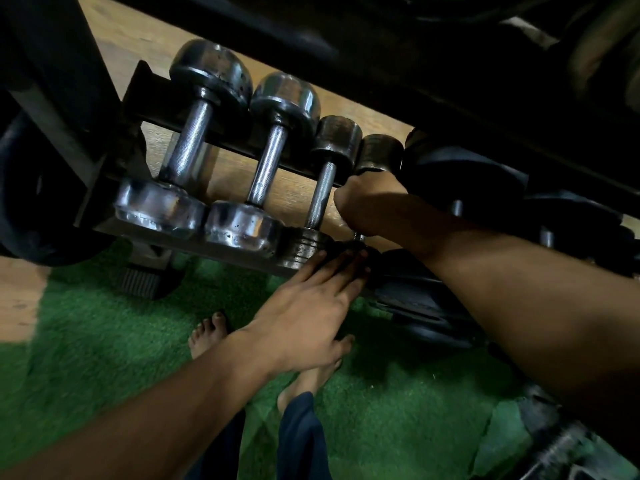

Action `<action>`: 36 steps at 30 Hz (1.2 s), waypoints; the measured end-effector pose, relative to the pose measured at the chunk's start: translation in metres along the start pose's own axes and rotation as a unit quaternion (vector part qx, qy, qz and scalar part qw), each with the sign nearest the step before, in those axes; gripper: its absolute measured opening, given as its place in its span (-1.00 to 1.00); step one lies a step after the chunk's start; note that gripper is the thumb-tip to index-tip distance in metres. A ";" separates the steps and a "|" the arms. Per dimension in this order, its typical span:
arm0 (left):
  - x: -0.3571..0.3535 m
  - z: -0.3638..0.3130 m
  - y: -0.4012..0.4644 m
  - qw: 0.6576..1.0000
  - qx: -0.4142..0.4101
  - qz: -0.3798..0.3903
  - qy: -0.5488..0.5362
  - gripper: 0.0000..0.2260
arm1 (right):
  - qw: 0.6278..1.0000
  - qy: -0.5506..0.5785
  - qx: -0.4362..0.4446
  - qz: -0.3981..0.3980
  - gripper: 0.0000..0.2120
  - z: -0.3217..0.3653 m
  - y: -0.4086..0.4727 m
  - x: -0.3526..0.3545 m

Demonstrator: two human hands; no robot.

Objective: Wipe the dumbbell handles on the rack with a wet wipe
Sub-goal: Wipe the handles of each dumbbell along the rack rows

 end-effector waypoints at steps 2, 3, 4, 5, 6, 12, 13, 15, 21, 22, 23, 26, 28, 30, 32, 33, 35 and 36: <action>0.000 0.001 0.000 1.000 0.000 0.001 0.002 -0.14 | 0.998 0.022 0.012 0.055 -0.84 0.004 0.002 -0.004; 0.000 0.001 0.000 1.000 -0.001 0.002 0.002 -0.15 | 0.997 0.027 0.017 0.074 -0.81 0.006 0.002 -0.005; 0.000 0.001 0.000 1.000 -0.001 0.002 0.002 -0.15 | 0.996 0.027 0.017 0.081 -0.79 0.007 0.002 -0.006; 0.000 0.002 0.000 1.000 -0.001 0.002 0.003 -0.15 | 0.996 0.026 0.015 0.079 -0.77 0.006 0.002 -0.008; 0.000 0.002 -0.001 1.000 -0.001 0.002 0.003 -0.15 | 0.997 0.025 0.015 0.076 -0.76 0.006 0.003 -0.009; 0.002 0.001 -0.001 1.000 -0.003 0.007 -0.006 -0.14 | 0.988 0.094 0.089 0.088 -0.85 -0.003 0.011 -0.026; 0.002 0.001 -0.001 1.000 -0.003 0.009 -0.006 -0.14 | 0.982 0.142 0.095 0.086 -0.81 -0.010 0.009 -0.028; 0.002 0.000 -0.002 1.000 -0.001 0.012 -0.005 -0.15 | 0.954 0.279 0.090 0.068 -0.78 -0.023 0.000 -0.028; 0.006 -0.005 0.000 0.999 0.019 0.032 -0.008 -0.14 | 0.929 0.360 0.062 0.055 -0.87 -0.054 -0.028 -0.026; 0.007 -0.007 0.001 0.999 0.026 0.037 -0.009 -0.14 | 0.928 0.367 0.042 0.046 -0.86 -0.062 -0.033 -0.027; 0.008 -0.010 0.001 0.998 0.034 0.041 -0.012 -0.15 | 0.924 0.381 0.020 0.031 -0.85 -0.070 -0.039 -0.029; 0.013 -0.021 0.006 0.996 0.074 0.041 -0.036 -0.25 | 0.905 0.424 -0.044 -0.018 -0.87 -0.093 -0.061 -0.036; 0.021 -0.031 0.013 0.991 0.111 0.010 -0.077 -0.33 | 0.880 0.467 -0.066 -0.043 -0.92 -0.105 -0.075 -0.042; 0.033 -0.044 0.021 0.980 0.149 -0.022 -0.132 -0.40 | 0.869 0.483 -0.076 -0.068 -0.98 -0.116 -0.088 -0.048; 0.041 -0.059 0.031 0.966 0.184 -0.040 -0.179 -0.47 | 0.880 0.455 -0.076 -0.112 -0.91 -0.127 -0.101 -0.053; 0.043 -0.066 0.036 0.960 0.202 -0.041 -0.192 -0.46 | 0.880 0.449 -0.072 -0.135 -0.89 -0.132 -0.106 -0.056; 0.042 -0.076 0.047 0.946 0.240 -0.041 -0.214 -0.36 | 0.874 0.454 -0.060 -0.162 -0.89 -0.137 -0.114 -0.060; 0.040 -0.078 0.053 0.937 0.263 -0.039 -0.227 -0.27 | 0.874 0.451 -0.057 -0.170 -0.92 -0.139 -0.116 -0.063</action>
Point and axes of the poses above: each hand's wrist, its own y-axis towards the middle knuckle, its own x-axis out of the back of the hand, z = x × y, the point moved 5 cm from there along y, towards the middle knuckle, and after that the axes turned 5 degrees about -z, right-handed, at the moved point
